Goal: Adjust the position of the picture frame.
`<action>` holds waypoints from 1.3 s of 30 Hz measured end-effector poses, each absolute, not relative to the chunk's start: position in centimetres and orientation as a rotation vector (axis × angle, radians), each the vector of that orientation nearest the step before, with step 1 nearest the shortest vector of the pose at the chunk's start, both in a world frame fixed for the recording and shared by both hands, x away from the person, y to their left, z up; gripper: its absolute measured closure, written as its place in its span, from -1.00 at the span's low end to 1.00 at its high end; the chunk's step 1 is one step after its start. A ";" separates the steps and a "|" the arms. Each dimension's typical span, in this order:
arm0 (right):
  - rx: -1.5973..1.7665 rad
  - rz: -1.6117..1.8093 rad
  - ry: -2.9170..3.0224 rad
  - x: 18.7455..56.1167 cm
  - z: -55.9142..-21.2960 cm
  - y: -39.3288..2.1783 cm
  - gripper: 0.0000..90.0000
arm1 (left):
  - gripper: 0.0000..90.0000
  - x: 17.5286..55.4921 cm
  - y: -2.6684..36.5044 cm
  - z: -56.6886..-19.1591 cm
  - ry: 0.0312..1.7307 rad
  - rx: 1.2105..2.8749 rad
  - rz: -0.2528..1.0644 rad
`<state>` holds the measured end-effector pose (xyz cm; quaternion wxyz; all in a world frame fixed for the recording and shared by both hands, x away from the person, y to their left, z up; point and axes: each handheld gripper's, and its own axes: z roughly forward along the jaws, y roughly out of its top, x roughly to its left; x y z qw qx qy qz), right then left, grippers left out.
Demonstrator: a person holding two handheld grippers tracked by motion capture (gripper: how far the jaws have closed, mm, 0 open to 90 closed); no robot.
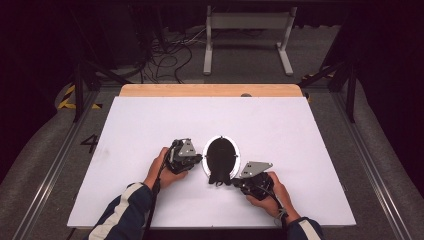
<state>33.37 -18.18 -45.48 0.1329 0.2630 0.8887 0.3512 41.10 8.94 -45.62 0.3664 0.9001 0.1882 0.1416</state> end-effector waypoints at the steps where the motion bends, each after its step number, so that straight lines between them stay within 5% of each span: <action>1: 0.767 1.021 2.571 33.3 -45.5 -18.2 0.97 | 0.89 40.8 9.2 -45.4 0.479 2.305 0.362; 14: 0.786 1.050 2.565 32.3 -45.6 -18.9 0.86 | 0.58 36.8 13.1 -44.1 0.432 2.179 0.406; 28: 0.791 1.053 2.598 32.4 -45.2 -18.6 0.71 | 0.25 34.6 17.9 -45.3 0.617 2.239 0.338; 39: 0.787 1.070 2.604 32.4 -44.8 -18.4 0.62 | -0.35 32.4 22.0 -45.7 0.693 2.145 0.339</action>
